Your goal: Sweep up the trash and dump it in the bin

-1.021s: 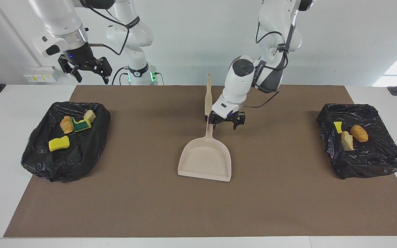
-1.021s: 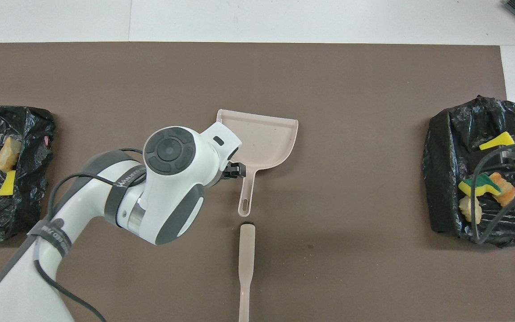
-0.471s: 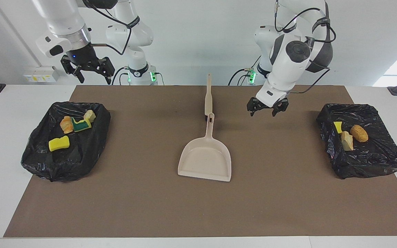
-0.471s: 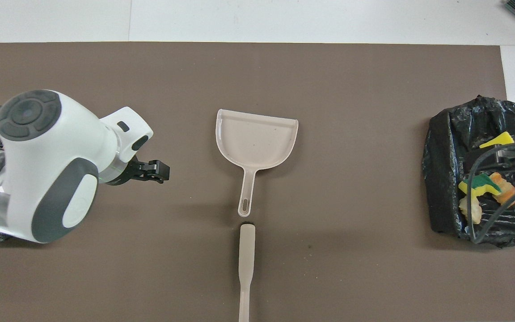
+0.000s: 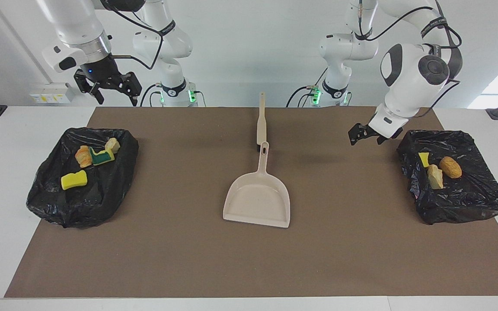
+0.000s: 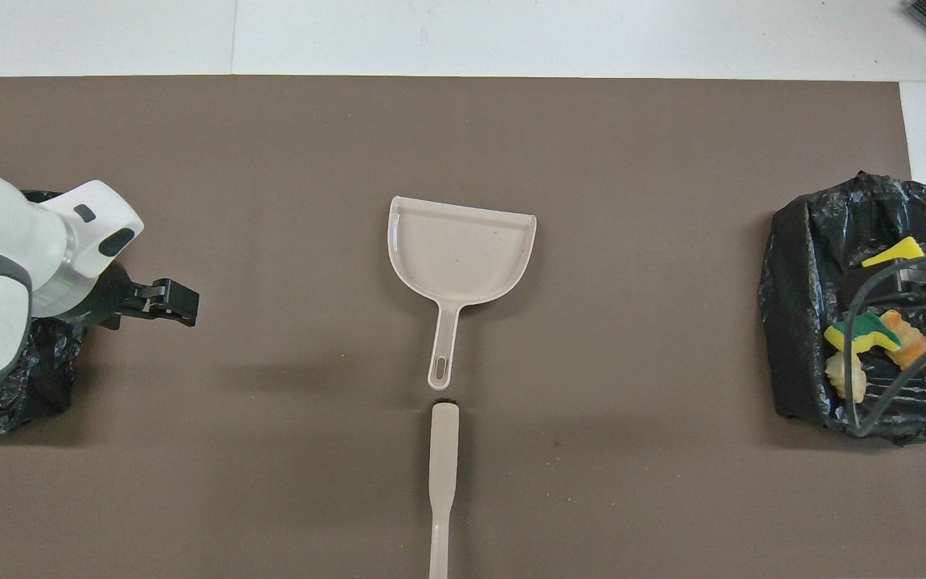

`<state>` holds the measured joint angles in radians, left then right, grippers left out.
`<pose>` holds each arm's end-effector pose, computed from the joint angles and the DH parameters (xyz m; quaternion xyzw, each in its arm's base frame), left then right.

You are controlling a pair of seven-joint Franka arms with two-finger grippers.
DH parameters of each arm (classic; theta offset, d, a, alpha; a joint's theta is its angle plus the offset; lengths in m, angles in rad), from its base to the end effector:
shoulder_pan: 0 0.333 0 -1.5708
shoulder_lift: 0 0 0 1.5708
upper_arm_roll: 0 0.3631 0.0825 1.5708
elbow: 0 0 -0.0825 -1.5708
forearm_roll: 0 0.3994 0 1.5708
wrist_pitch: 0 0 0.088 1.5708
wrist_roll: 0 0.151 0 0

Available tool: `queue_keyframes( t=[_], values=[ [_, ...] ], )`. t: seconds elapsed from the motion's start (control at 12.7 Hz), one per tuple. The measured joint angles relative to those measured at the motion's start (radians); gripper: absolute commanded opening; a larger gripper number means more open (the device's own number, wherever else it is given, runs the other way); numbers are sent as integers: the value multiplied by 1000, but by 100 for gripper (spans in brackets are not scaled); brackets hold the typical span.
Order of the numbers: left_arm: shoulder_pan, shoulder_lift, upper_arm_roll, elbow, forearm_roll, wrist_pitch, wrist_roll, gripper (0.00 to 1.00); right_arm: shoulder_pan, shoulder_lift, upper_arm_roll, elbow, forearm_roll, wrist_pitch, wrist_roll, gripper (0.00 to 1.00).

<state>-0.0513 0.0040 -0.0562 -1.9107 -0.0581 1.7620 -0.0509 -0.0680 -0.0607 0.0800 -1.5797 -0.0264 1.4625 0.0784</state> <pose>0.5479 -0.0668 0.4764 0.9965 -0.0205 -0.0782 0.0220 0.5343 0.0036 0.6477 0.9989 -0.0344 -0.0276 0.0168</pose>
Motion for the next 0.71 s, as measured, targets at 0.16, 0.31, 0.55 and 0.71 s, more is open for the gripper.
queue_keyframes(
  t=[0.16, 0.31, 0.55, 0.71],
  values=[
    [49, -9, 0, 1, 0, -1, 60, 100, 0, 0, 0, 0, 0, 2, 12, 100],
    [58, -28, -2, 13, 0, -1, 73, 100, 0, 0, 0, 0, 0, 4, 15, 100],
    [57, -75, -14, 65, 0, -25, 73, 100, 0, 0, 0, 0, 0, 23, 16, 100],
    [57, -107, -14, 116, 0, -100, 73, 100, 0, 1, 0, 0, 0, 24, 16, 100]
  ],
)
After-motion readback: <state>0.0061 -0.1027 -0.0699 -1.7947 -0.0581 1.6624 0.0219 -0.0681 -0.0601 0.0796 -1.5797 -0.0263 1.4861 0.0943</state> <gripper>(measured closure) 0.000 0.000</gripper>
